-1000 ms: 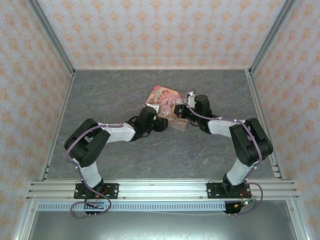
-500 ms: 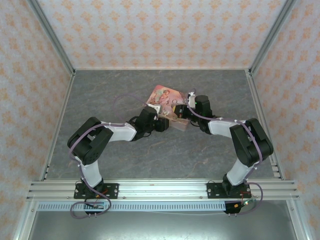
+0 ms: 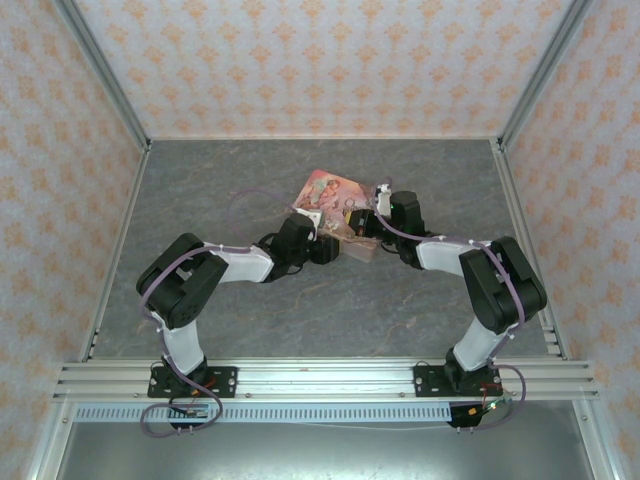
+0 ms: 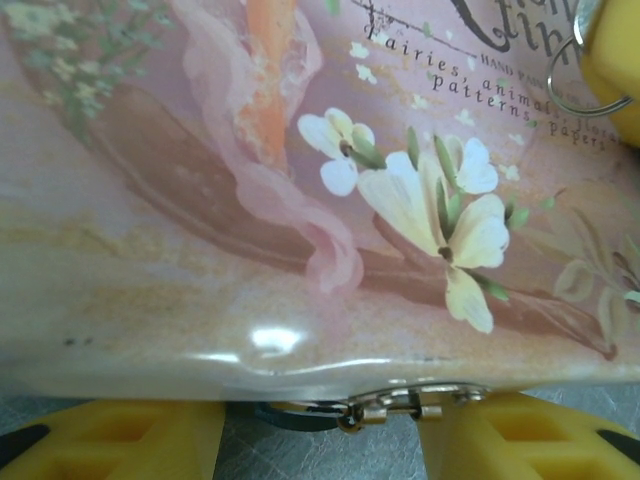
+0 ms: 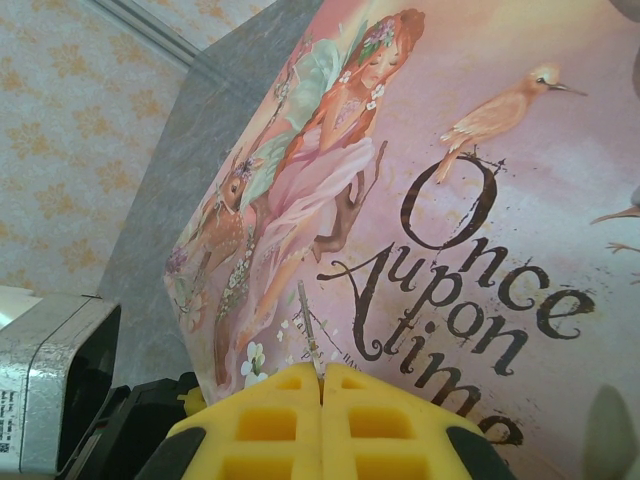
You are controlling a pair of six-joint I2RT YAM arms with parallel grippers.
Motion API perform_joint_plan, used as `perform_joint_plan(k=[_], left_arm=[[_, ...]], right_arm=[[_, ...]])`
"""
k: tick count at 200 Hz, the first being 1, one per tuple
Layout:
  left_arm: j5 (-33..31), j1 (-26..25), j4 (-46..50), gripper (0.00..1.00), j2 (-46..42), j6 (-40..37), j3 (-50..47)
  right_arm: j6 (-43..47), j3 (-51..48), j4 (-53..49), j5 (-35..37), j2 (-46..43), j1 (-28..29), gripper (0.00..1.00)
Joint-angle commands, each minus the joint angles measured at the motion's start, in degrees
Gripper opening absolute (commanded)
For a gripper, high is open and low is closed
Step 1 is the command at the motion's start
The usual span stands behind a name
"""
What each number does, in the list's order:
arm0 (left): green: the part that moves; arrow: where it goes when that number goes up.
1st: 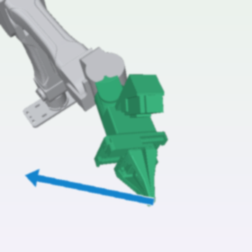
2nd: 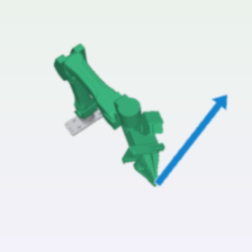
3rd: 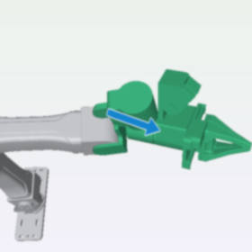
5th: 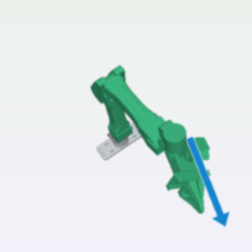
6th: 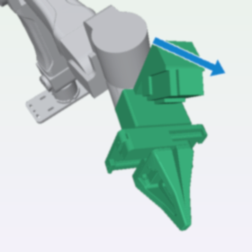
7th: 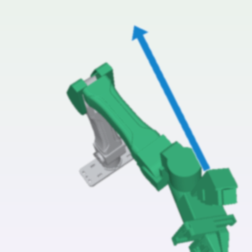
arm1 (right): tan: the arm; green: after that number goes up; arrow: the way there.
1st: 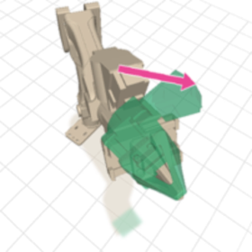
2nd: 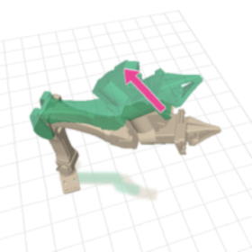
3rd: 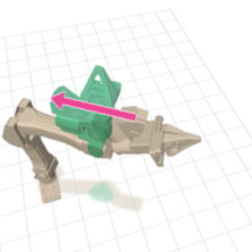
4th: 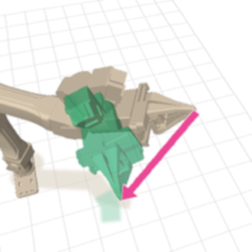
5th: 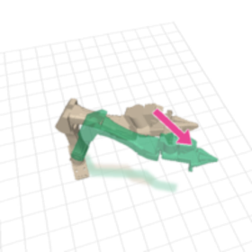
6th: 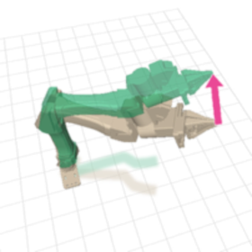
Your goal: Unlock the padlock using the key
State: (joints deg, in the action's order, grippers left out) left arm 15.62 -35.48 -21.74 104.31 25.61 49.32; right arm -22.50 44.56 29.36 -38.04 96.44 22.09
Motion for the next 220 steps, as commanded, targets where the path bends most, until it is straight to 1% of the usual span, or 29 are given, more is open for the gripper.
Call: perform_joint_plan(k=[1,19,48,67,140,220], left_arm=[[-2.4,0.0,-2.5,0.53,0.6,-1.0,-0.9],[-3.6,0.1,-3.4,0.53,0.5,-1.1,-1.9],[-3.5,0.1,-3.6,0.49,0.8,-1.6,-1.5],[-4.1,0.1,-4.0,0.49,1.0,-1.7,-1.7],[-2.1,0.0,-3.0,0.48,3.1,-2.8,0.6],[-1.2,-0.2,-4.0,0.46,2.4,-2.0,1.0]], right_arm=[[-0.3,-2.5,-6.4,-0.9,0.9,0.7,0.00],[-0.3,-2.5,-6.3,-0.9,0.9,0.8,0.00],[-0.3,-2.6,-6.1,-0.9,1.0,0.7,0.00],[-0.3,-2.5,-6.1,-0.9,1.2,0.8,0.00],[-0.5,-2.4,-5.9,-1.0,1.3,0.7,0.00],[-0.6,-2.3,-5.6,-1.2,1.4,0.8,0.00]])
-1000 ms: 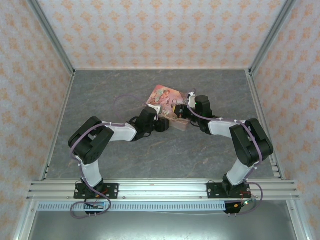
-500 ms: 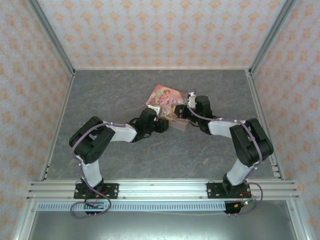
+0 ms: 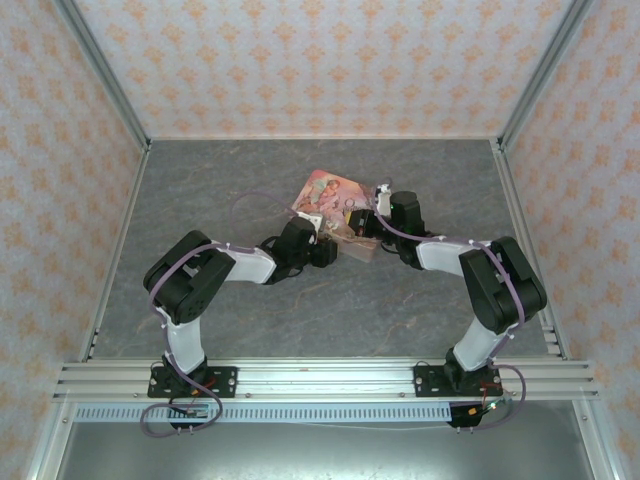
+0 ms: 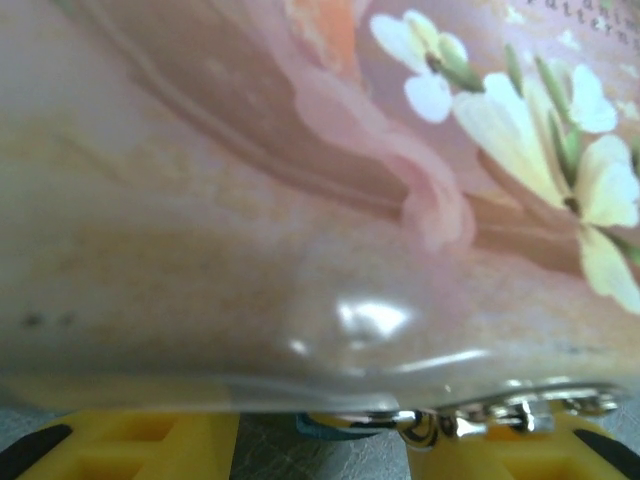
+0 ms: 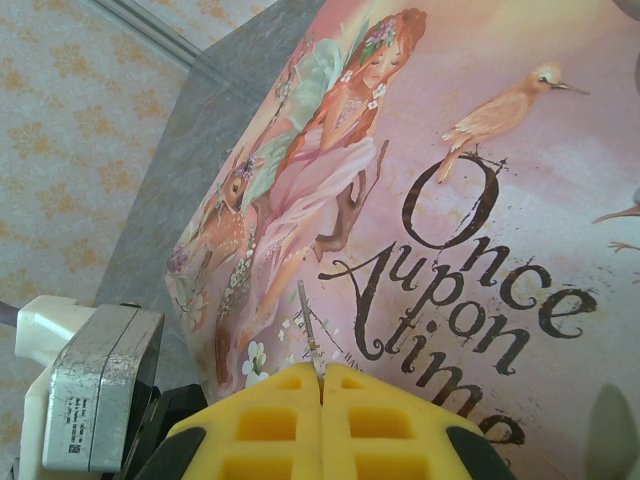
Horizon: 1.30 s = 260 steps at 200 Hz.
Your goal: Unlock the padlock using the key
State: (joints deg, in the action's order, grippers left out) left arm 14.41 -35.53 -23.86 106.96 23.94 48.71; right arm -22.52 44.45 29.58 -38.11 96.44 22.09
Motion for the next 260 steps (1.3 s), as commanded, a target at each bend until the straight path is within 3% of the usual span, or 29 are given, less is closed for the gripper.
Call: perform_joint_plan(k=[1,260], left_arm=[[0.0,-0.2,-1.9,0.46,-0.2,-0.3,1.6],[-0.9,-2.4,-1.6,0.40,-1.9,2.3,2.8]], right_arm=[[-0.6,-2.2,-5.9,-1.2,1.4,0.7,0.00],[-1.0,-2.7,-5.3,-1.2,1.1,0.8,0.00]])
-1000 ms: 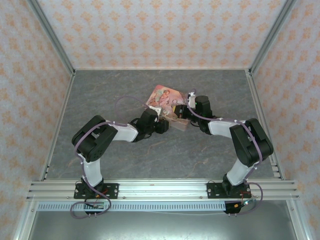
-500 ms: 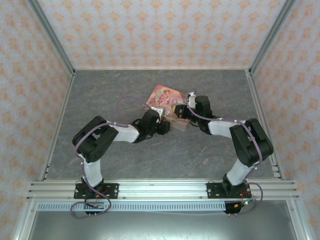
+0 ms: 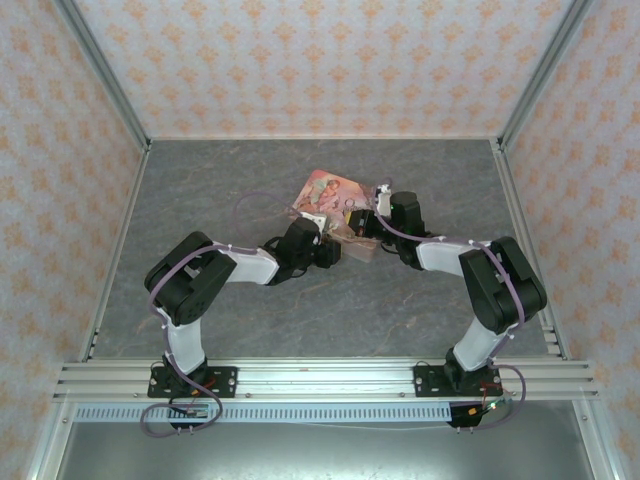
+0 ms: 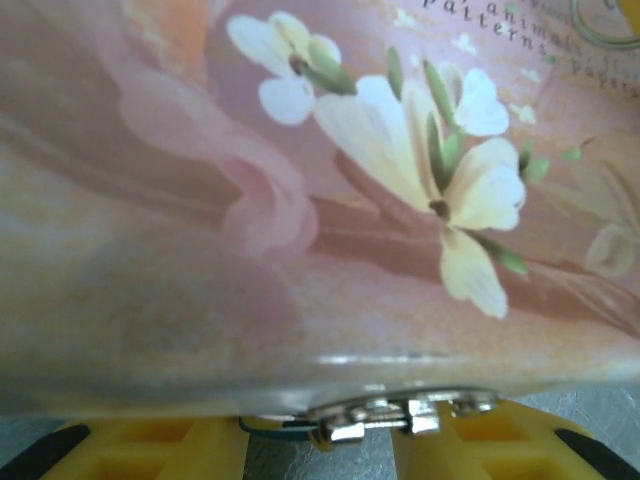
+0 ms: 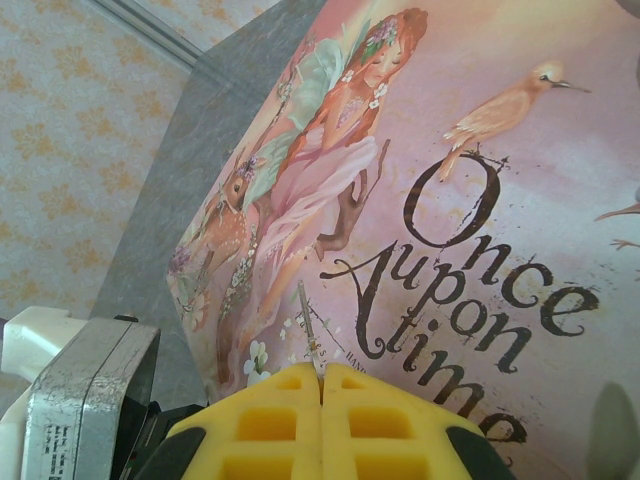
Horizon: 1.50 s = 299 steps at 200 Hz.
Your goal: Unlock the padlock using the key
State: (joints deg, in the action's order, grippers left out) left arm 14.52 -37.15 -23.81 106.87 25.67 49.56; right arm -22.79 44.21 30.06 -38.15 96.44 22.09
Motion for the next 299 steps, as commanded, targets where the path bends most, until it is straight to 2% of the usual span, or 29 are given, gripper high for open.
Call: perform_joint_plan(k=[1,109,184,233,254,274,299], left_arm=[[-1.0,-0.8,-1.7,0.40,-1.8,0.6,1.9],[-0.8,-1.1,-1.7,0.39,-1.6,1.7,2.5],[-0.7,-1.2,-2.3,0.31,-2.4,3.9,2.0],[0.2,-1.2,-1.7,0.29,-4.3,9.8,1.2],[0.6,-1.2,1.0,0.25,-5.0,13.0,2.1],[0.5,-1.1,5.4,0.20,-5.4,16.2,3.5],[1.5,-1.1,7.1,0.19,-6.0,19.7,4.0]], right_arm=[[-0.7,-2.5,-5.8,-1.1,1.2,0.8,0.00],[-0.8,-2.5,-5.6,-1.1,1.2,0.9,0.00],[-0.8,-2.9,-5.2,-1.1,0.2,1.0,0.00],[0.8,-2.6,-6.0,-0.4,-4.2,0.9,0.00],[2.5,-2.8,-7.0,0.7,-7.1,0.9,0.00],[4.8,-4.0,-8.0,2.2,-11.1,0.9,0.00],[8.8,-7.1,-9.7,4.6,-17.4,0.9,0.00]])
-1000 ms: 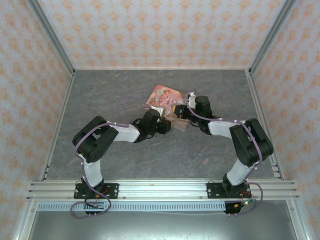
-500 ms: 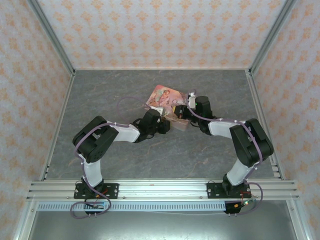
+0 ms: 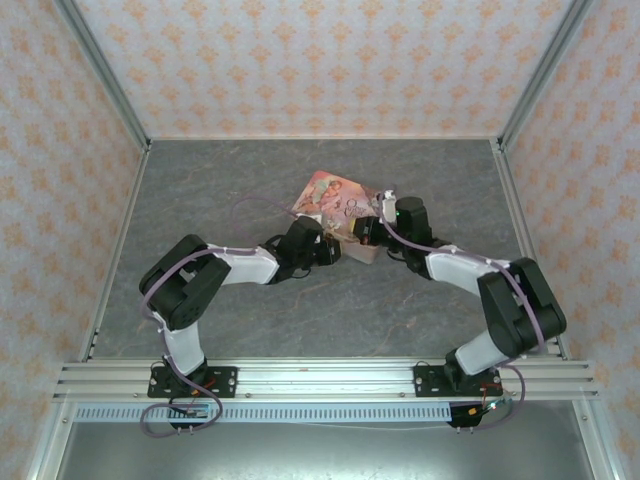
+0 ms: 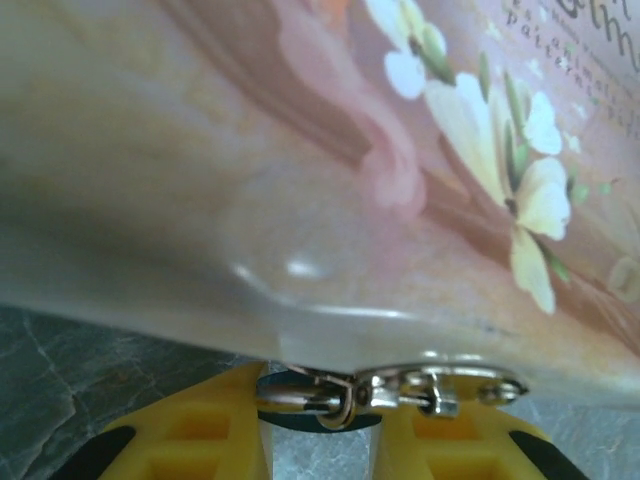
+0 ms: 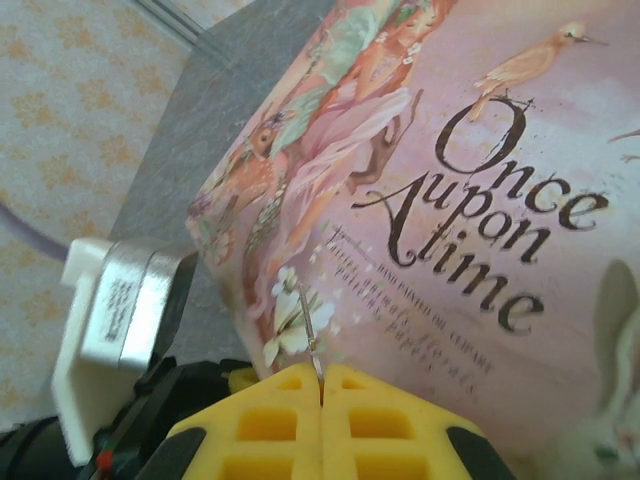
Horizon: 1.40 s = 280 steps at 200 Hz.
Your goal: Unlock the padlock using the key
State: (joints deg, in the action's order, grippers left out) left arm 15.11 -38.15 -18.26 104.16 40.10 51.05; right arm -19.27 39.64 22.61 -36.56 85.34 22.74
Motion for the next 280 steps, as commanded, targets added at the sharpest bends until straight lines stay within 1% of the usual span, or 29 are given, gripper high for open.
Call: perform_joint_plan(k=[1,31,52,58,91,118,142,177,204,246,280], left_arm=[[1.0,-0.1,1.6,0.19,-3.3,5.4,2.5],[2.8,0.0,3.3,0.18,-3.7,8.5,3.6],[4.3,0.2,4.1,0.18,-3.9,11.3,4.2],[4.8,0.3,4.6,0.18,-4.0,12.2,4.4],[7.8,1.0,4.8,0.18,-4.8,17.2,4.9],[10.3,1.4,6.3,0.18,-5.5,19.3,6.2],[12.5,2.0,9.1,0.18,-6.0,19.9,7.7],[15.3,2.8,11.5,0.18,-6.6,20.4,8.7],[17.0,2.8,12.3,0.19,-6.5,21.0,9.5],[18.2,2.9,14.2,0.19,-6.4,21.3,10.7],[18.3,3.0,15.5,0.19,-6.4,21.1,11.3]], right_arm=[[5.5,-2.6,-2.3,3.1,-6.6,0.2,0.00],[11.6,-7.4,-4.5,3.9,-14.3,0.2,0.00],[15.5,-10.2,-6.4,2.2,-17.2,0.3,0.00],[16.4,-10.9,-6.8,1.6,-19.4,0.3,0.00],[19.6,-14.2,-7.5,0.3,-22.4,1.6,0.00],[20.6,-15.7,-7.8,0.7,-22.2,3.0,0.00],[21.1,-17.6,-7.0,2.5,-21.6,4.8,0.00],[20.6,-18.3,-3.8,2.9,-17.9,5.8,0.00],[21.6,-16.1,-3.8,2.9,-14.5,6.1,0.00],[21.8,-14.0,-1.8,2.8,-11.5,6.2,0.00],[21.2,-13.8,-0.1,2.5,-11.5,6.3,0.00]])
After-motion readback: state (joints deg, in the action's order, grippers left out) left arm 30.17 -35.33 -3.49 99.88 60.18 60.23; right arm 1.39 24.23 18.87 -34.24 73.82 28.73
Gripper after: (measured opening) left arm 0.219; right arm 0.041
